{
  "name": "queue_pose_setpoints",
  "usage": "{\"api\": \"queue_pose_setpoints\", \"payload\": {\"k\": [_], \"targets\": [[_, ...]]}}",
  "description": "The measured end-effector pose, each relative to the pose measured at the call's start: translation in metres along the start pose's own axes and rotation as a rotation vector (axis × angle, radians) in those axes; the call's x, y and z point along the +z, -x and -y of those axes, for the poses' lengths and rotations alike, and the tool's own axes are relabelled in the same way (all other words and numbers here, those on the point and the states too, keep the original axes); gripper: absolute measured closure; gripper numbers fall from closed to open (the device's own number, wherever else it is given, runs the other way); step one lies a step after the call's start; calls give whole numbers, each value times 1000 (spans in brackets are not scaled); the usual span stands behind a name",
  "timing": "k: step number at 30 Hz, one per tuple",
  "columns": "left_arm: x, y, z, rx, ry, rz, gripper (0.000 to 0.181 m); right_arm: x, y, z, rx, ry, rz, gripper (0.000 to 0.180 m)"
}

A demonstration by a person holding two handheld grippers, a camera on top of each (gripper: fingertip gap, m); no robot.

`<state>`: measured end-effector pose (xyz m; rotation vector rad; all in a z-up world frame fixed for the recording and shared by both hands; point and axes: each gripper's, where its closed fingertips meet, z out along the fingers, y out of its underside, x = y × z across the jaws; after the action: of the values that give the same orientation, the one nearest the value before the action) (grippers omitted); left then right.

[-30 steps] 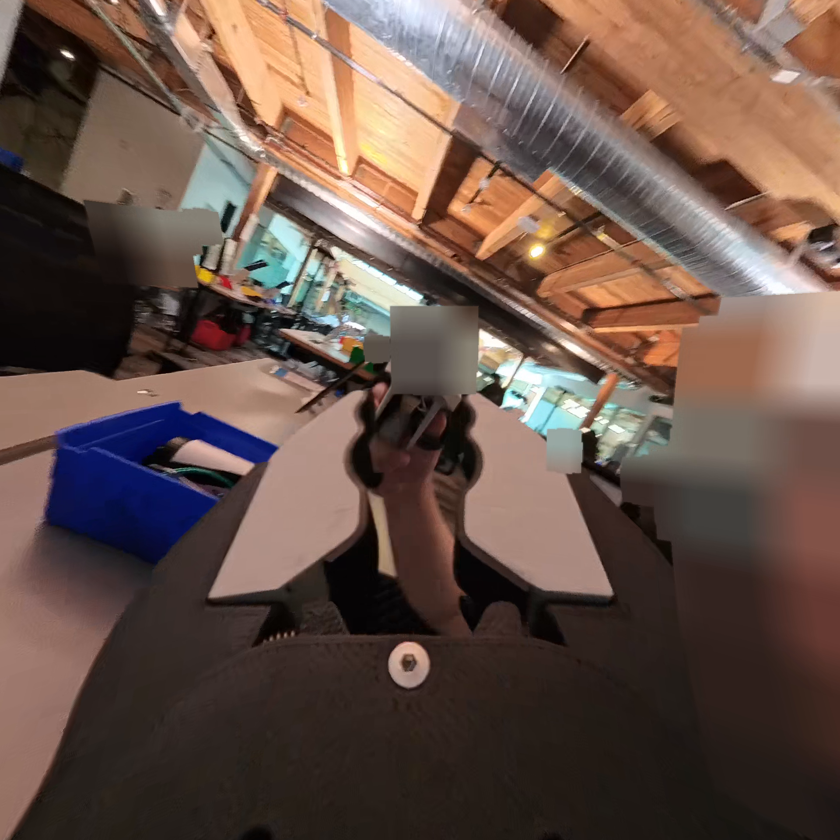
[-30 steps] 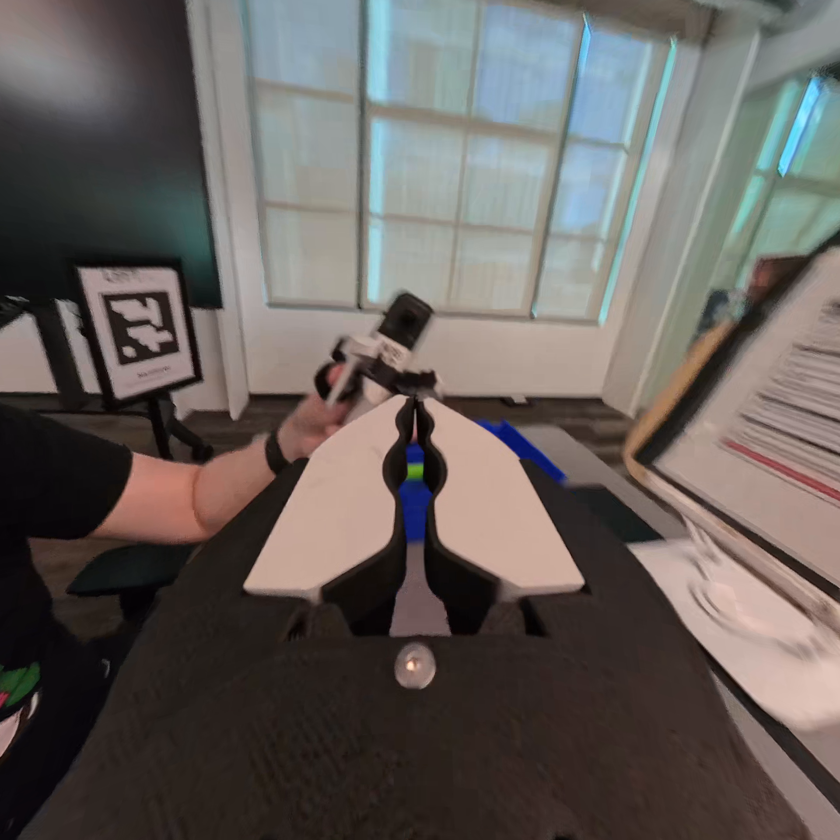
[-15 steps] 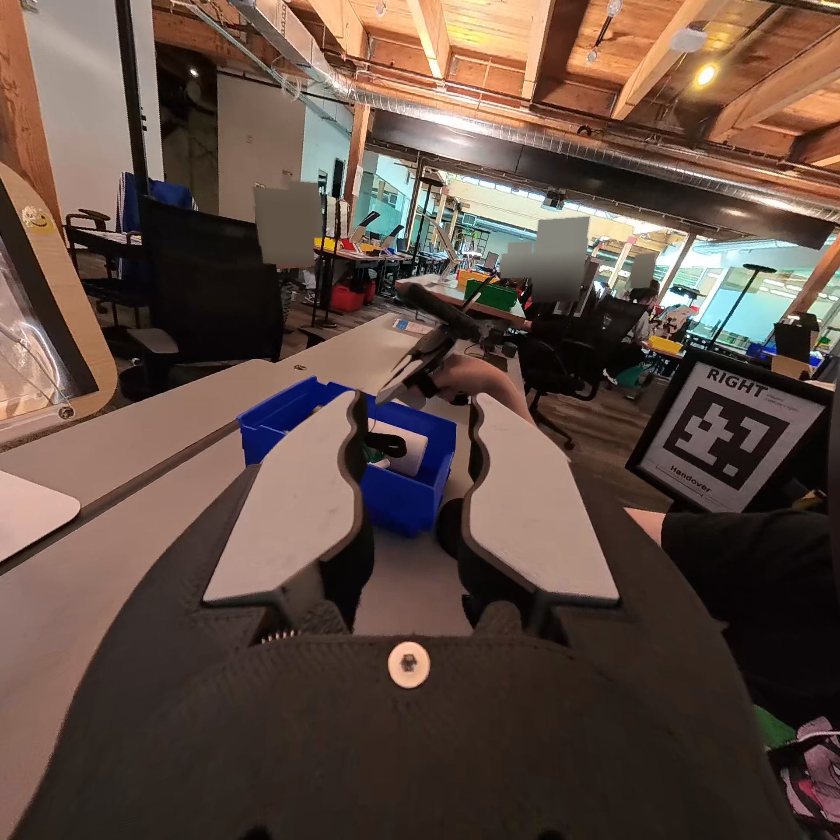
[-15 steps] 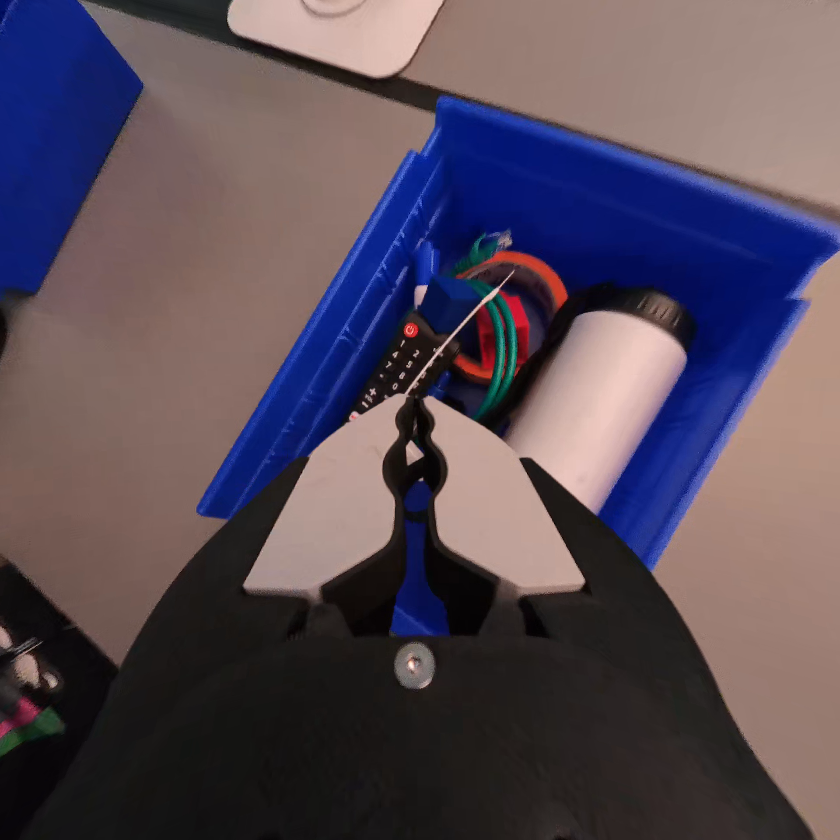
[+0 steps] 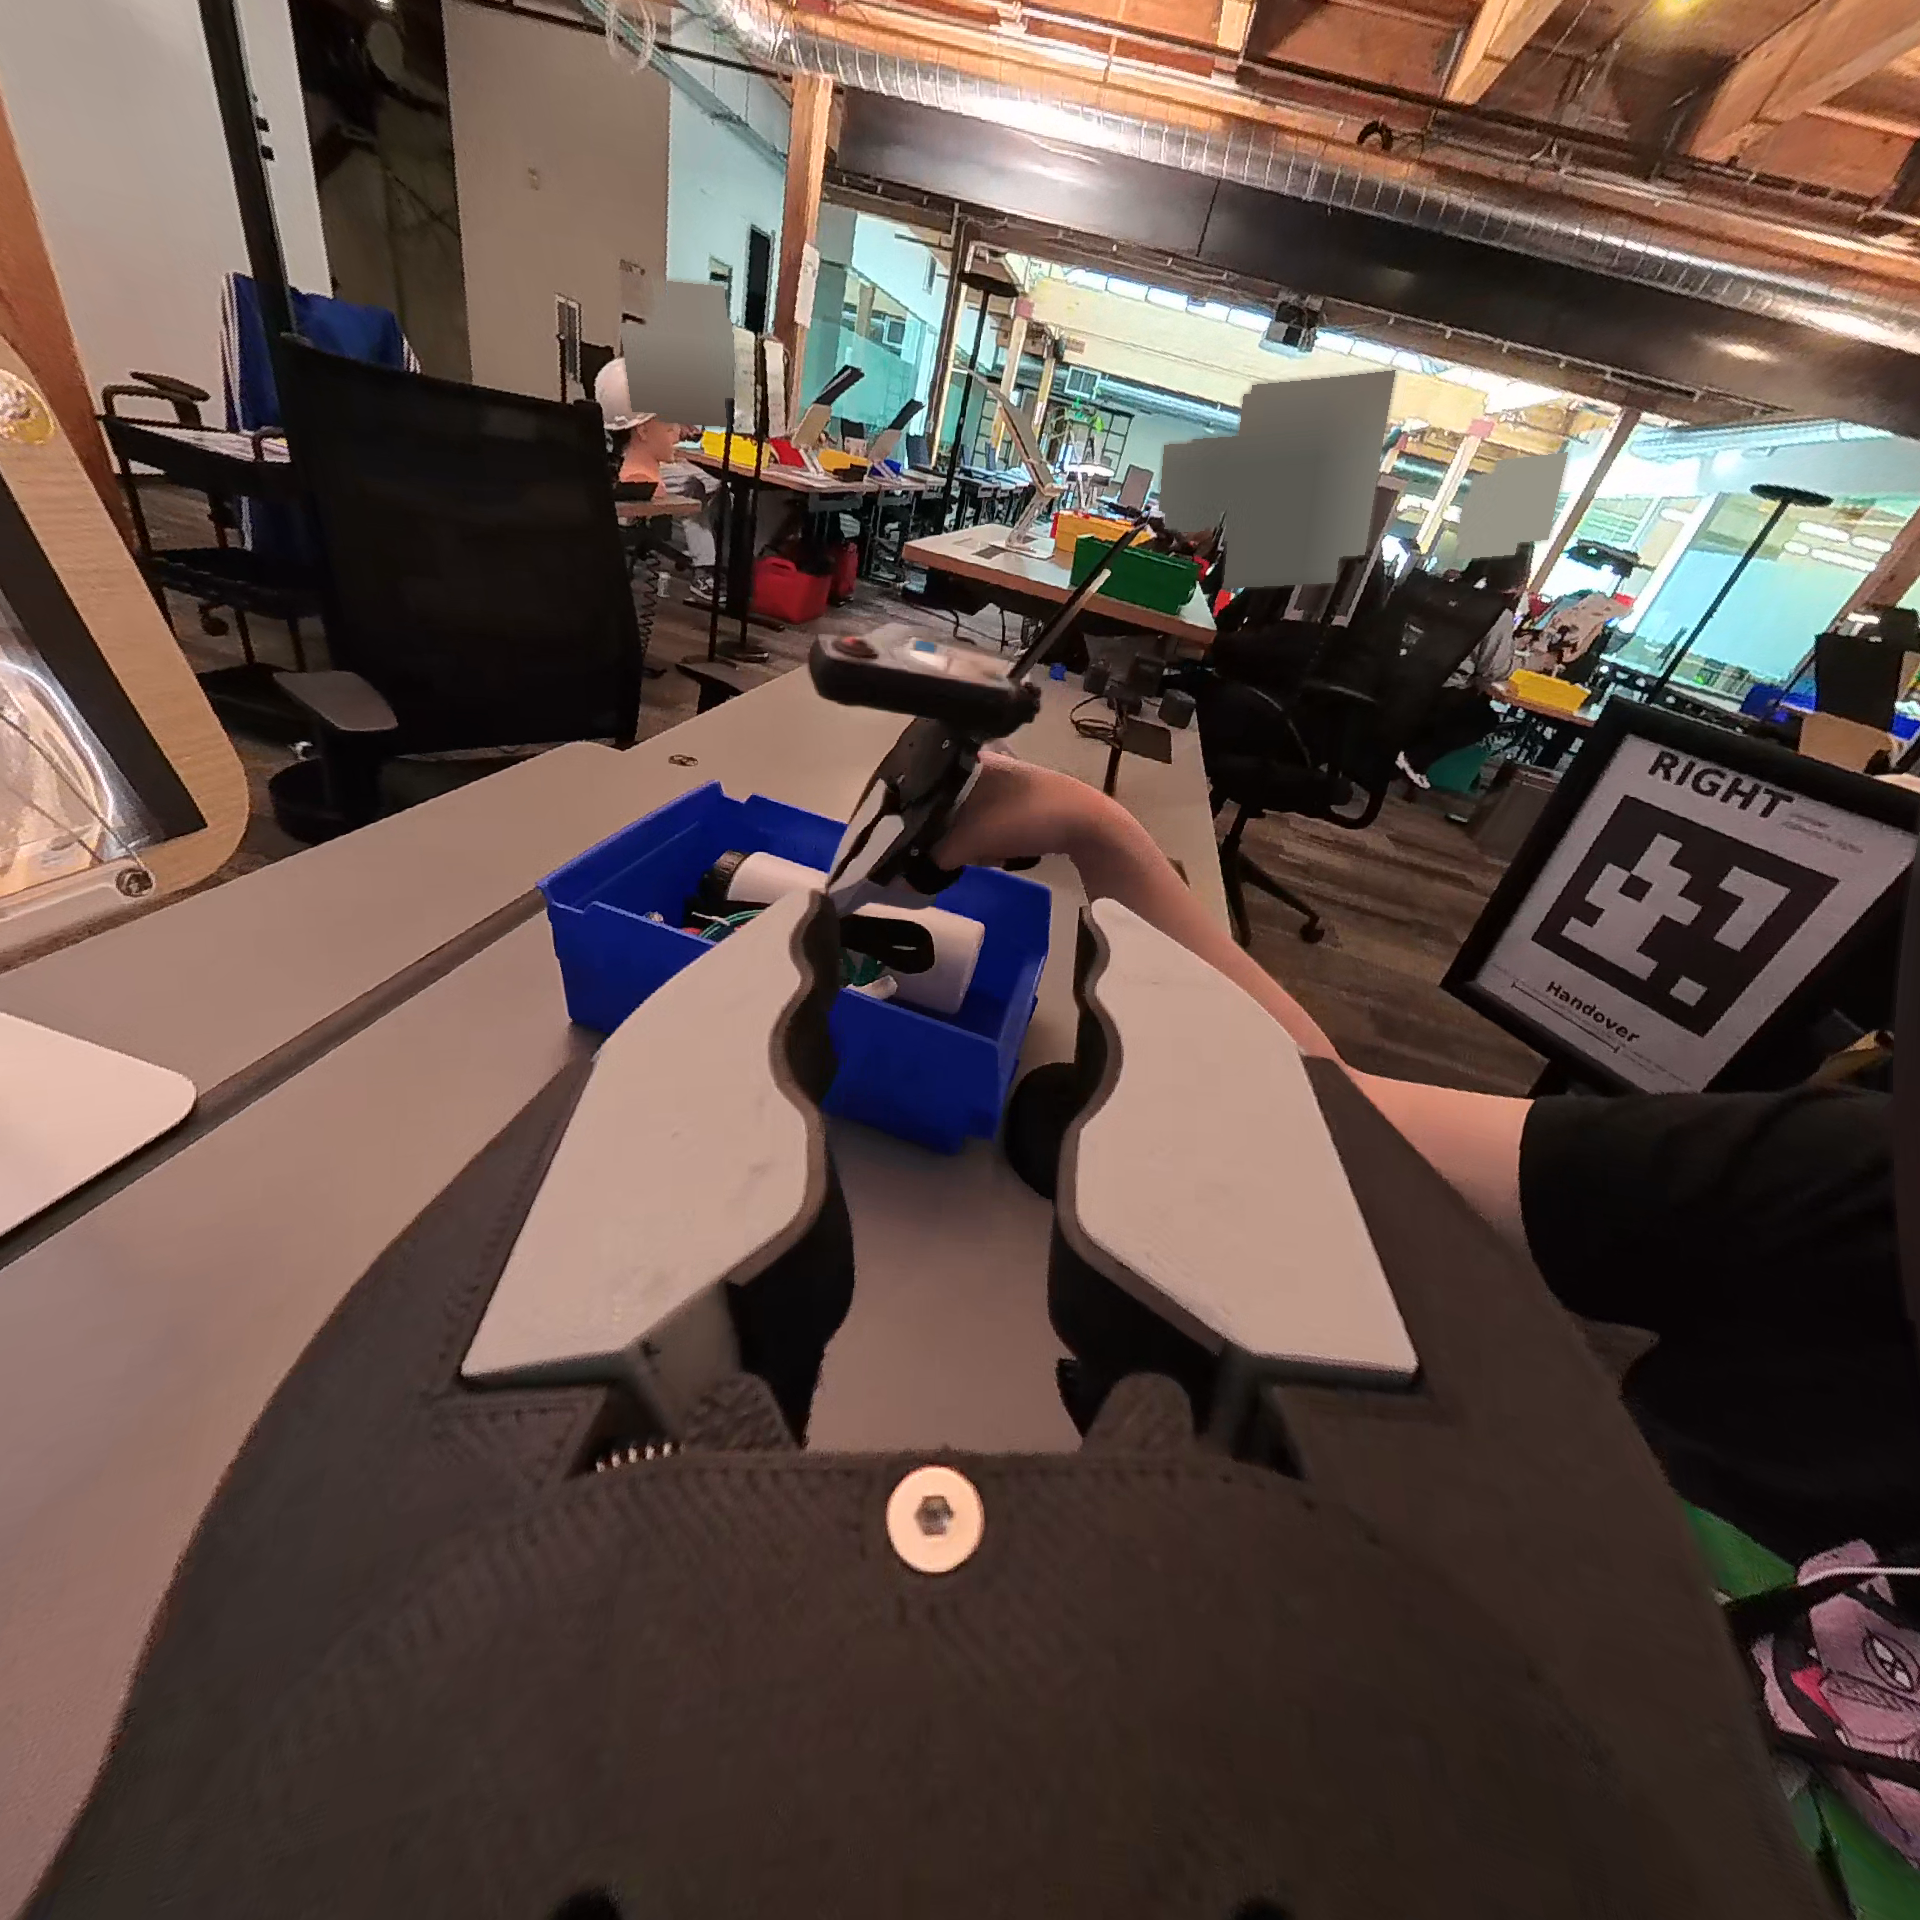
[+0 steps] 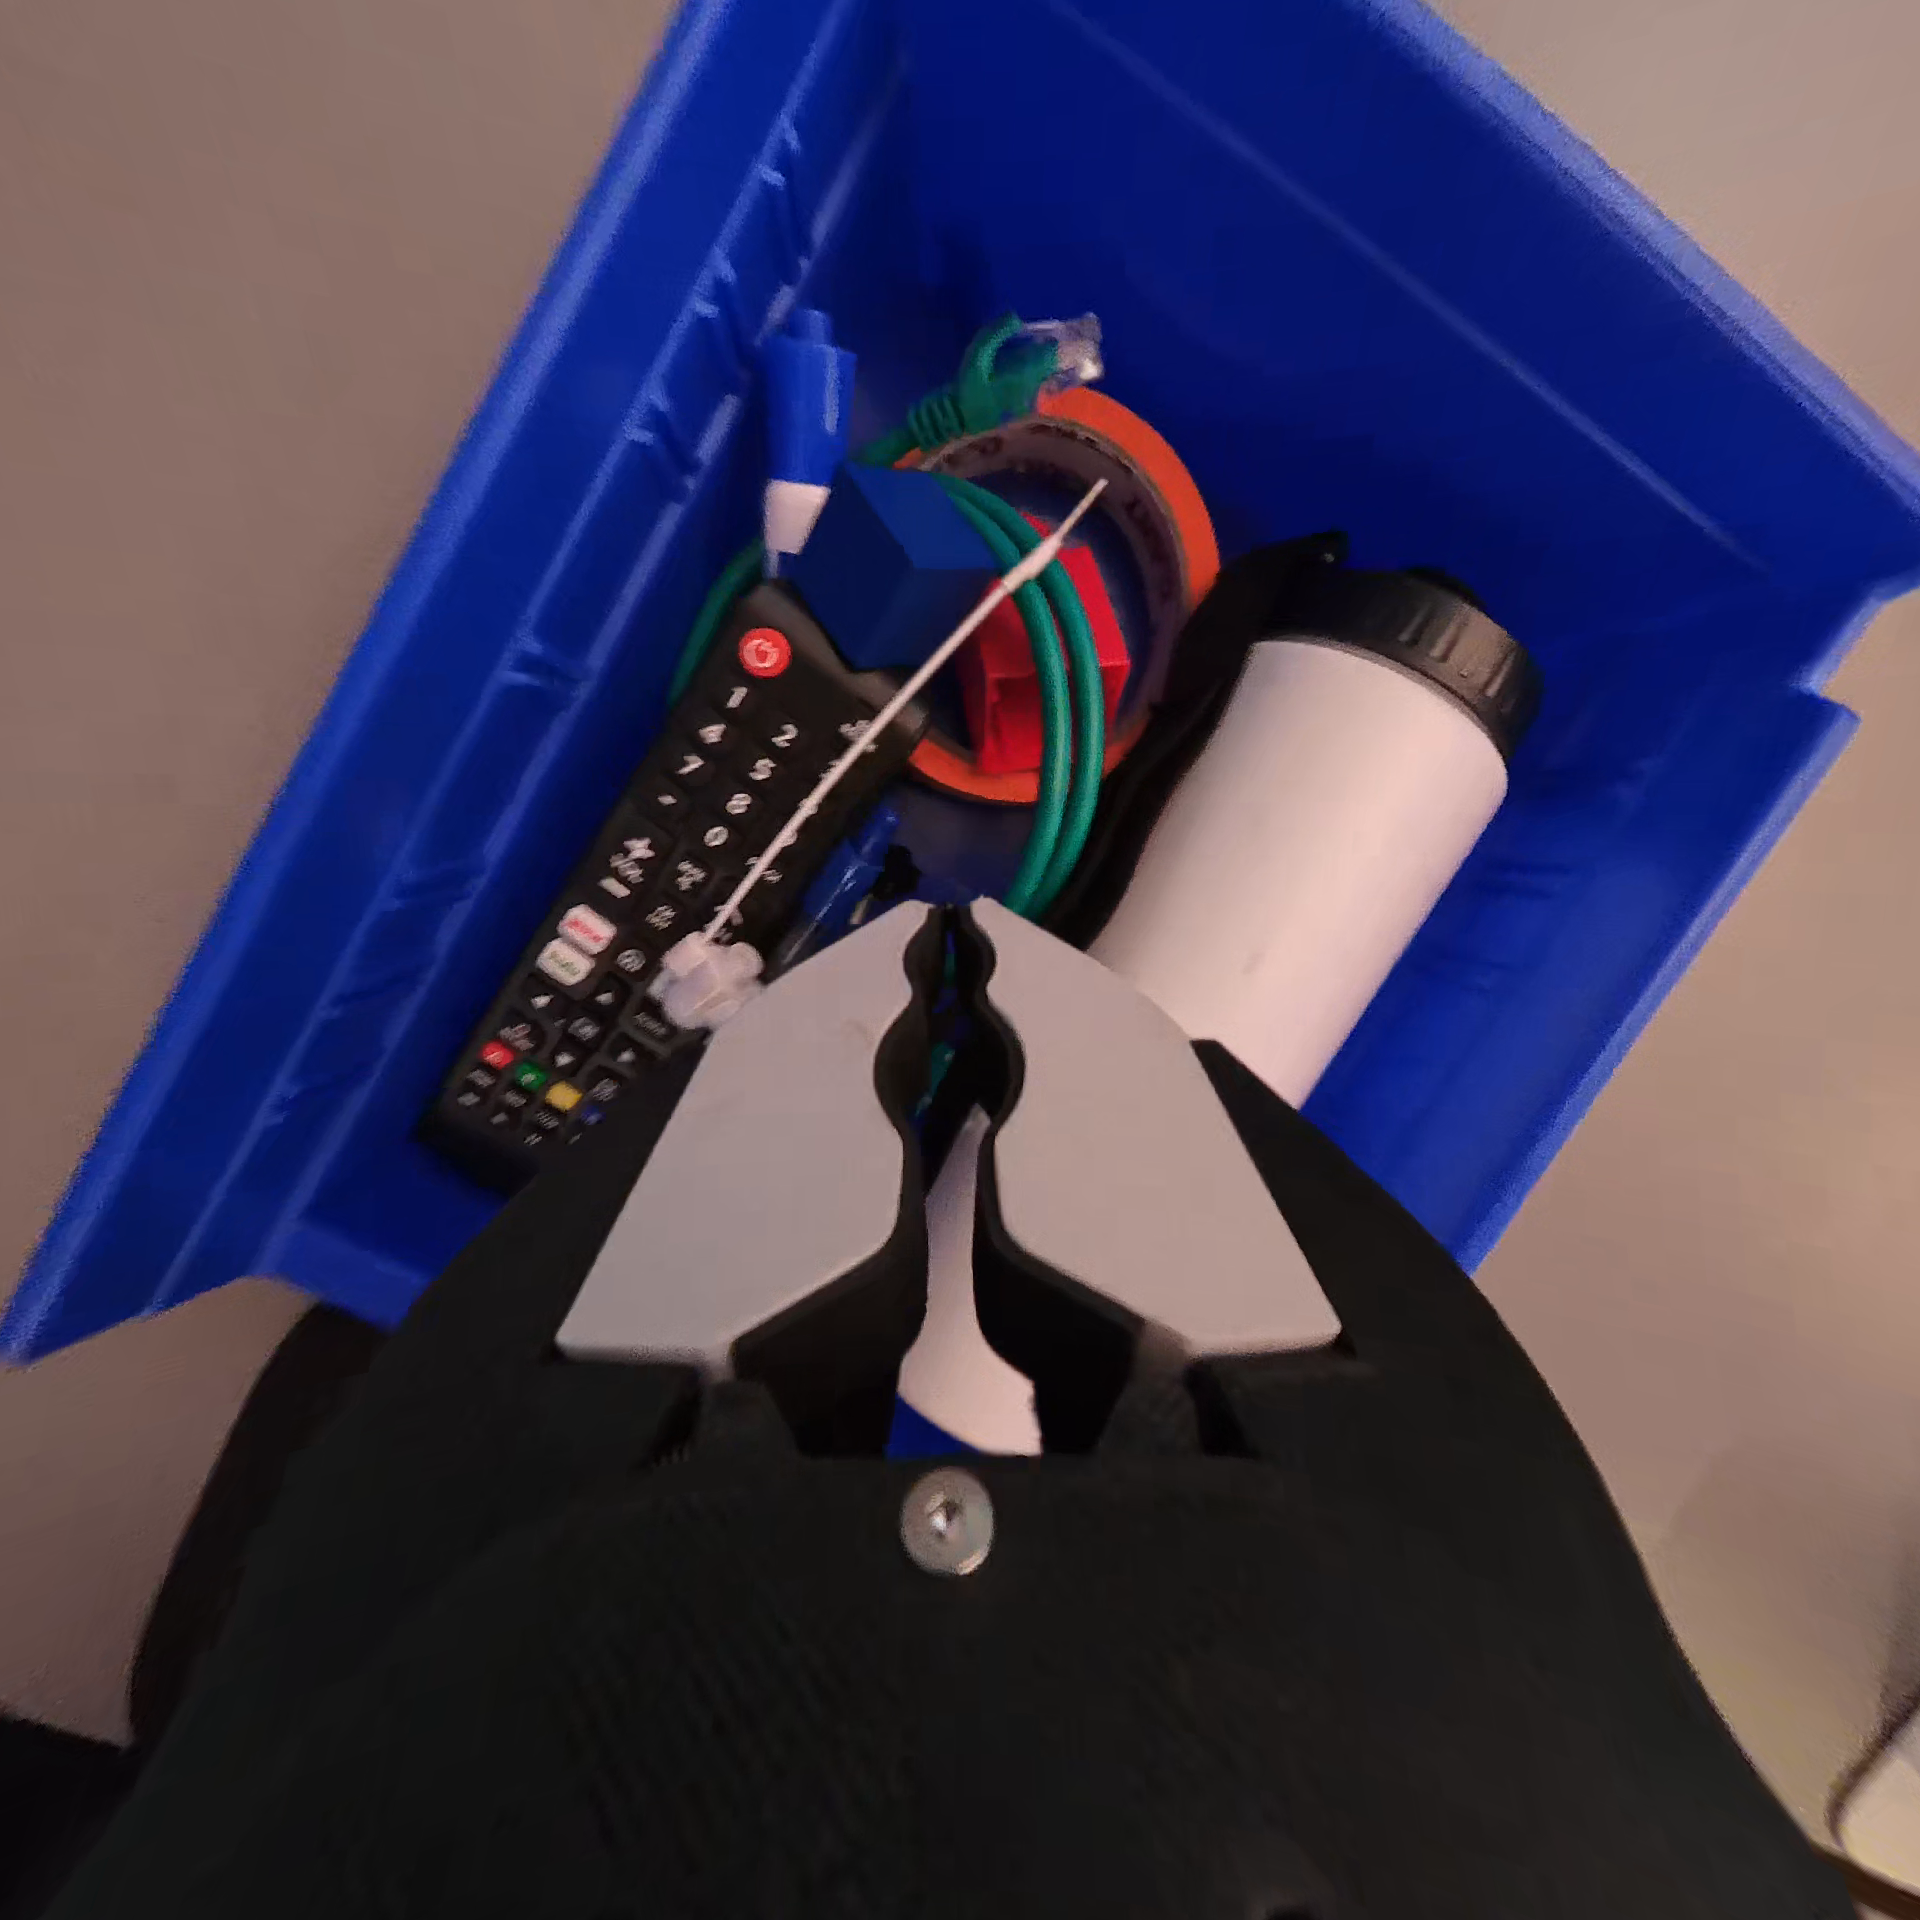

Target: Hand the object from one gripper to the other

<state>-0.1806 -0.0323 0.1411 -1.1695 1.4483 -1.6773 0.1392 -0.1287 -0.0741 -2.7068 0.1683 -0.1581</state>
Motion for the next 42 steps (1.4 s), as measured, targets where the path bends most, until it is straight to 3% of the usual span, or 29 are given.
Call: {"api": "queue_pose_setpoints", "payload": {"k": [1, 5, 9, 14, 18, 25, 28, 31, 33, 42], "targets": [[-1, 1, 0, 3, 4, 12, 136, 6, -5, 0, -4, 16, -39, 172], [-9, 12, 4, 41, 10, 88, 136, 13, -18, 7, 9, 2, -124, 158], [-34, 42, 2, 122, 98, 271, 134, -10, -24, 27, -1, -142, -176, 151], [-104, 120, -22, 254, 359, 692, 145, -61, -30, 55, -31, -394, -275, 152], [-164, 182, -66, 181, 630, 942, 144, -93, -25, 67, -54, -523, -324, 153], [-181, 237, -147, -96, 748, 871, 150, -94, -13, 71, -108, -524, -318, 153], [-183, 245, -174, -99, 814, 811, 148, -87, -12, 69, -125, -497, -307, 153], [-174, 234, -195, -18, 869, 629, 130, -80, -11, 66, -140, -463, -293, 153], [-175, 233, -202, 25, 890, 607, 129, -76, -11, 64, -145, -443, -288, 153], [-157, 231, -213, -107, 824, 512, 138, -71, -10, 62, -160, -416, -286, 153]]}}
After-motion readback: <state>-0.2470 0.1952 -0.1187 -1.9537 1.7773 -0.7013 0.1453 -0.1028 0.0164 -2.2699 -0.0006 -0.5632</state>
